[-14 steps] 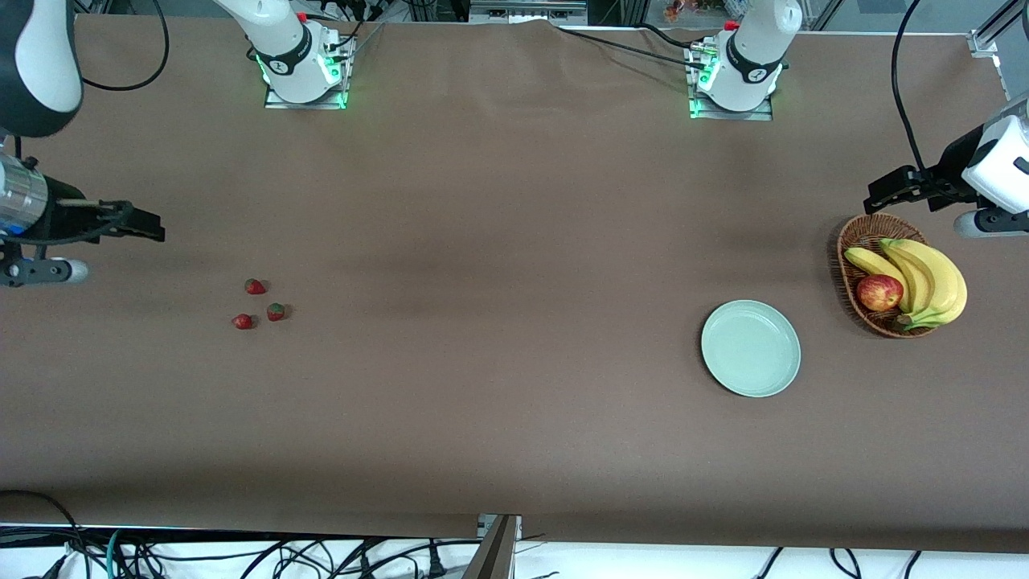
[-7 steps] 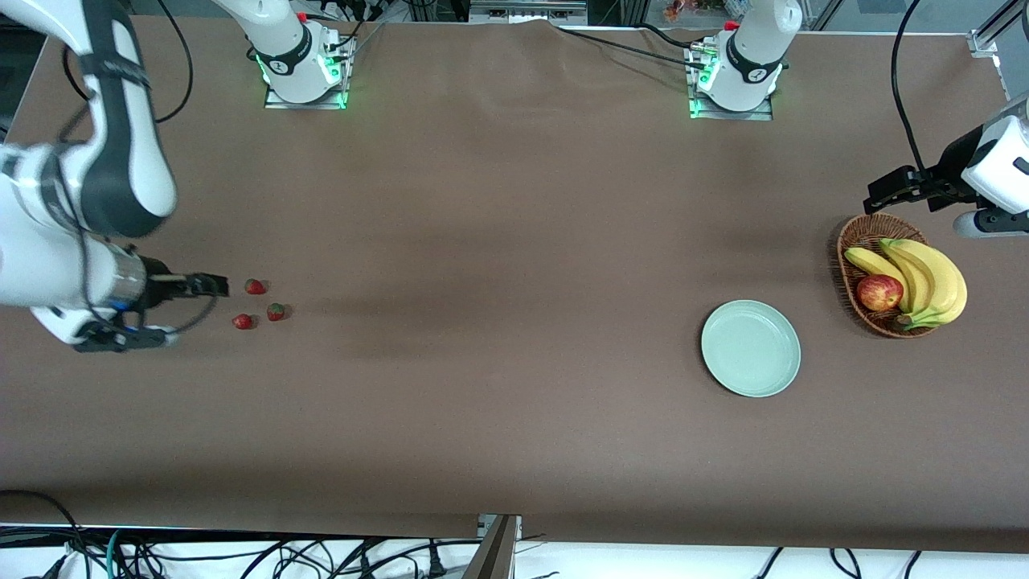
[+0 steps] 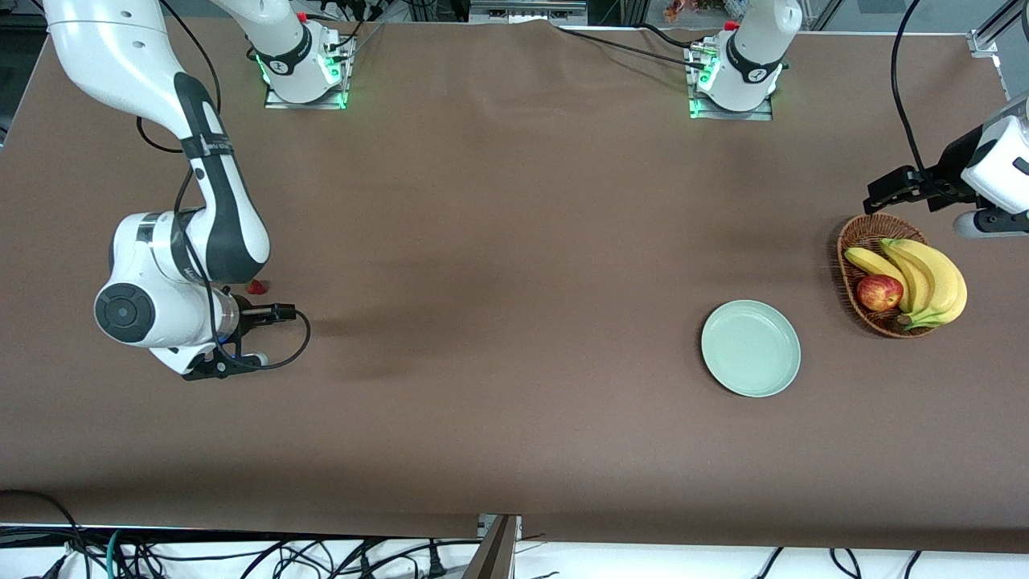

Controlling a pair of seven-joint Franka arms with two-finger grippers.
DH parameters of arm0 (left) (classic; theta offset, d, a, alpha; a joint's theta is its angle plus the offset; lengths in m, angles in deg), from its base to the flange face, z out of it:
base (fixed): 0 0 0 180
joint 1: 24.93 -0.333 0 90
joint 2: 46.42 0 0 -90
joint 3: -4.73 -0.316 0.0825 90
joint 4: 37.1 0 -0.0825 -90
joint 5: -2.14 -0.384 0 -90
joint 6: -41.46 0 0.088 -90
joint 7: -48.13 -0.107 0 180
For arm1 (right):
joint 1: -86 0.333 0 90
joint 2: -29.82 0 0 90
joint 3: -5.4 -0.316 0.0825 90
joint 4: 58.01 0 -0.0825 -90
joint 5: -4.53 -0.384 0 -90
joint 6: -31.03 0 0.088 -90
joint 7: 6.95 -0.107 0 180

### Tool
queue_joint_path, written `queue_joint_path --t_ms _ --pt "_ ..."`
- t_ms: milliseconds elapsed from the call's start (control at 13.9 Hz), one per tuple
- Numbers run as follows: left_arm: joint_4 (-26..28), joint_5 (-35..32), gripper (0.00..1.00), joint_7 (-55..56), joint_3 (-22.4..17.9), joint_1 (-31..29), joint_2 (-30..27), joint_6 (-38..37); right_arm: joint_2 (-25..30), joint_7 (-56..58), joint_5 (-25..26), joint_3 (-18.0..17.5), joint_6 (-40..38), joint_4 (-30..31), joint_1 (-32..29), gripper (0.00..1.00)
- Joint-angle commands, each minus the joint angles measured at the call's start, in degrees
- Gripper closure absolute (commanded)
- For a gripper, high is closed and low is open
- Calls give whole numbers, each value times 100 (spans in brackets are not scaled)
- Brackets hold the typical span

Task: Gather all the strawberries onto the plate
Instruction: 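Move the right gripper over the cluster of strawberries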

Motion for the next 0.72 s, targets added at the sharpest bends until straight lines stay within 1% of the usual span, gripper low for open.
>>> queue_joint_path --t_ms 0,288,648 --pt "-79 -112 0 -25 32 -10 35 12 94 -8 -45 31 302 425 -112 0" --pt "-79 -112 0 -25 23 -10 35 12 -11 -8 -54 32 468 575 -235 0" --pt "-79 -112 0 -25 32 -10 35 12 -187 -17 -71 23 1074 848 -235 0"
